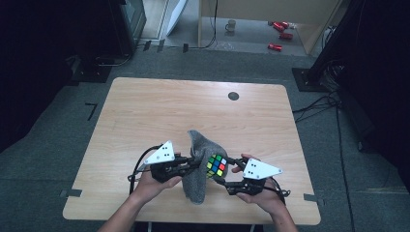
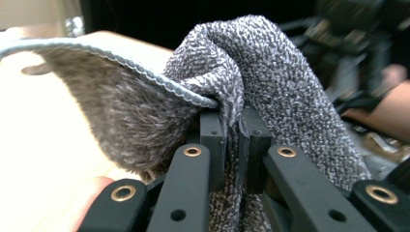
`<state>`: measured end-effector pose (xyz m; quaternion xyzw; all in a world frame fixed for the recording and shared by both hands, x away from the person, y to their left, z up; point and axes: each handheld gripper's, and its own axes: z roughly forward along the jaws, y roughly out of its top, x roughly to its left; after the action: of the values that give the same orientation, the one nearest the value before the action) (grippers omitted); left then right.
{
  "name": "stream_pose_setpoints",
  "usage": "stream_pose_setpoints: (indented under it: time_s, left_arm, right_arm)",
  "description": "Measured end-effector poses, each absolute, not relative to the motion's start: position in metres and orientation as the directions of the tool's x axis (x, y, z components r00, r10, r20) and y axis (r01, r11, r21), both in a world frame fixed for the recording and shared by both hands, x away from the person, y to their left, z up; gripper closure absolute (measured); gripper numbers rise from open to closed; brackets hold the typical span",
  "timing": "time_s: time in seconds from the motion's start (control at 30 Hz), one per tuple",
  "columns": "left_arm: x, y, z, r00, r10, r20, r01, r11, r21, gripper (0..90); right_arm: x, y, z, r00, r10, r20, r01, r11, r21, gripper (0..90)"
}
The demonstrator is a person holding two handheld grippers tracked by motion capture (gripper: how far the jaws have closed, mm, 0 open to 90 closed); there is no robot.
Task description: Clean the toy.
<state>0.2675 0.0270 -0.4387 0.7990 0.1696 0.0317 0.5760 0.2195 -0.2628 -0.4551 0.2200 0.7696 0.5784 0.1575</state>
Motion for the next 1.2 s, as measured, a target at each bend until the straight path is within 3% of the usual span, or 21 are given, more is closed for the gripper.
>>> stream_pose_setpoints:
  time_s: [0.2, 0.37, 0.43, 0.47, 0.53, 0.6, 0.77, 0.9, 1.2]
  left_arm:
    - [0.266, 0.026, -0.44, 0.942, 0.314, -0.119, 0.218, -0.304, 0.927, 84.5]
    - [0.271, 0.032, -0.44, 0.917, 0.387, -0.098, 0.231, -0.315, 0.92, 75.3]
    - [0.274, 0.035, -0.442, 0.903, 0.425, -0.066, 0.226, -0.338, 0.914, 66.8]
    - [0.275, 0.036, -0.443, 0.895, 0.443, -0.048, 0.225, -0.357, 0.907, 66.8]
    - [0.278, 0.037, -0.447, 0.88, 0.474, -0.013, 0.228, -0.399, 0.888, 55.7]
    - [0.279, 0.038, -0.448, 0.874, 0.486, -0.013, 0.238, -0.405, 0.883, 51.2]
    - [0.282, 0.048, -0.446, 0.858, 0.507, -0.078, 0.281, -0.336, 0.899, 25.3]
    - [0.28, 0.052, -0.445, 0.863, 0.501, -0.057, 0.245, -0.318, 0.916, 18.9]
    - [0.264, 0.032, -0.453, 0.894, 0.446, 0.047, 0.125, -0.347, 0.93, 17.3]
  right_arm:
    - [0.221, -0.259, -0.46, -0.851, 0.526, -0.005, 0.16, 0.267, 0.95, 34.4]
    - [0.223, -0.266, -0.458, -0.838, 0.545, 0.006, 0.165, 0.244, 0.956, 34.4]
    - [0.223, -0.272, -0.455, -0.828, 0.561, 0.007, 0.164, 0.23, 0.959, 34.4]
    - [0.223, -0.275, -0.454, -0.822, 0.57, 0.008, 0.163, 0.222, 0.961, 34.4]
    - [0.224, -0.282, -0.449, -0.809, 0.588, 0.009, 0.159, 0.204, 0.966, 34.4]
    - [0.224, -0.283, -0.448, -0.806, 0.592, 0.009, 0.157, 0.2, 0.967, 34.4]
    - [0.225, -0.282, -0.447, -0.795, 0.605, 0.03, 0.177, 0.185, 0.967, 34.3]
    - [0.226, -0.281, -0.445, -0.792, 0.608, 0.058, 0.194, 0.161, 0.968, 34.3]
    - [0.227, -0.265, -0.442, -0.777, 0.62, 0.109, 0.244, 0.137, 0.96, 34.3]
